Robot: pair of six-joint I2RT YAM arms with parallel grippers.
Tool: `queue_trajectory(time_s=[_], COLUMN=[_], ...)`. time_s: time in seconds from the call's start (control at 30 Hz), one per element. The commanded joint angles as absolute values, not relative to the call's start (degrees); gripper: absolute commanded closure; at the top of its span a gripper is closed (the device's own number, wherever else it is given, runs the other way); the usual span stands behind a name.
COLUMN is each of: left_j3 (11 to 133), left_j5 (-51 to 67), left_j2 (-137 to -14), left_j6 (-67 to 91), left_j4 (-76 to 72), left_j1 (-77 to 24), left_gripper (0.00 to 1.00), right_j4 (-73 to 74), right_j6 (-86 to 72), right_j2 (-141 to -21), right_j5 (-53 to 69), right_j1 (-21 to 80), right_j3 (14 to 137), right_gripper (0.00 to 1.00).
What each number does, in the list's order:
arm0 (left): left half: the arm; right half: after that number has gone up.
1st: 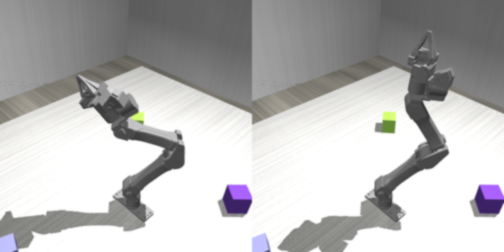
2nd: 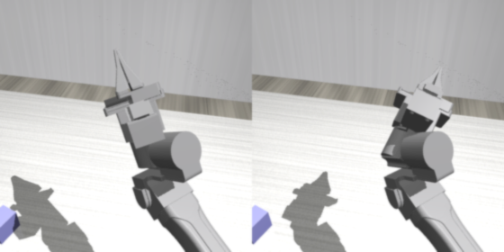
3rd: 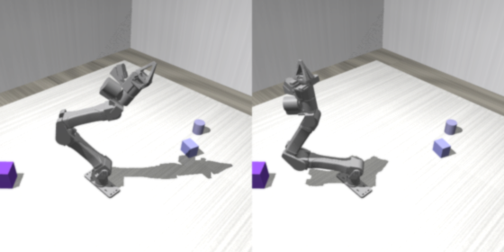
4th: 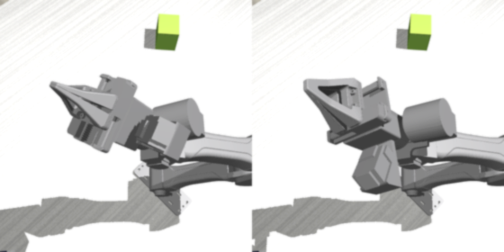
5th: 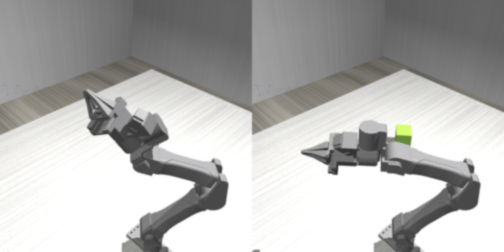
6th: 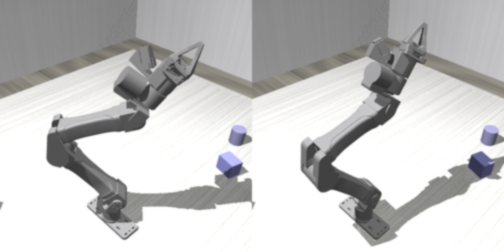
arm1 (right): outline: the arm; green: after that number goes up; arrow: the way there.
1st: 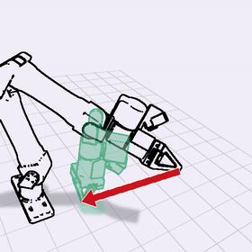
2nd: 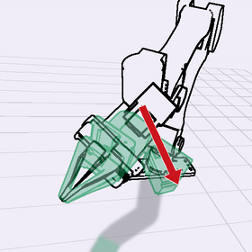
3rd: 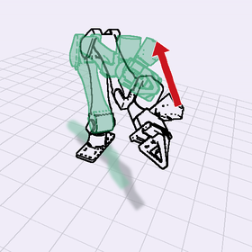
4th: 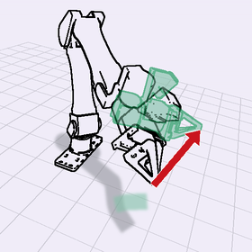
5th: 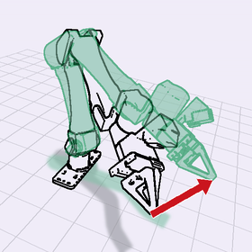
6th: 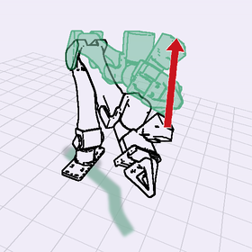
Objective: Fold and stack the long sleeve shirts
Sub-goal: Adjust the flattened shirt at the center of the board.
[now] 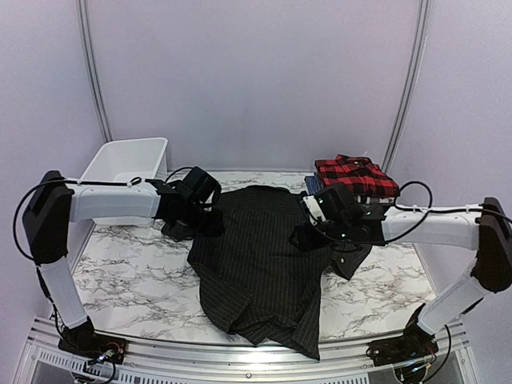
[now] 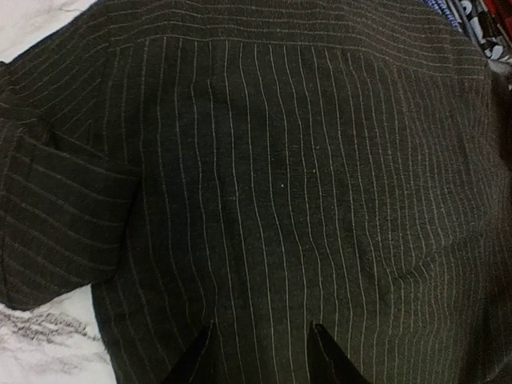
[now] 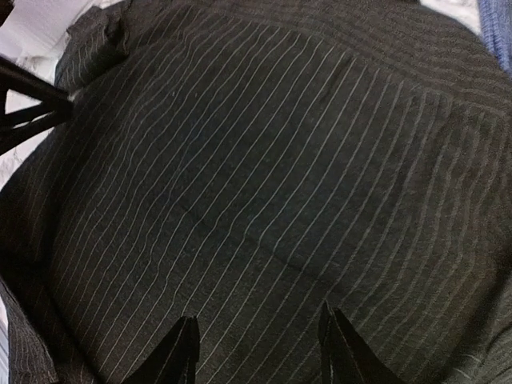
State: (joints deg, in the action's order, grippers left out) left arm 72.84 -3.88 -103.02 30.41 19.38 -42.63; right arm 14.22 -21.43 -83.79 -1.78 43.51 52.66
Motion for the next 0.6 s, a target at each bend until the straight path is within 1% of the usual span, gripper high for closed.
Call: queue_trajectory(time_s=[0.0,0.1,0.33,0.4,0.57], left_j3=[77.5,78.2,79.1,79.9,86.0], left_j5=[-0.8,-0.2,3.8,5.2,7.3], left_j2=[-110.3,-114.2,-120.4,-122.3,-126.9], left_j6=[29.4,30.0,28.3,28.2,26.7], left_j4=[16.2,16.1,15.8,15.7,16.3], left_j1=[-41.2,-38.6,-32.6,-30.7,-26.8], left_gripper=[0.62,0.70,0.74,0.75,0.76], right_j4=[8.9,7.4,7.3,6.1,5.2], right_j6=[-24.0,-25.4,-27.6,-27.5,-25.2], right_j2=[-88.0,-89.3,-89.9,-91.5,-97.9], right_j5=[5.0,5.9,2.3,2.9,3.7], right_j1=[44.5,44.5,43.1,41.3,35.5], right_j3=[52.3,48.2,41.1,40.9,45.6], right_gripper=[0.53,0.53,0.52,0.52,0.52])
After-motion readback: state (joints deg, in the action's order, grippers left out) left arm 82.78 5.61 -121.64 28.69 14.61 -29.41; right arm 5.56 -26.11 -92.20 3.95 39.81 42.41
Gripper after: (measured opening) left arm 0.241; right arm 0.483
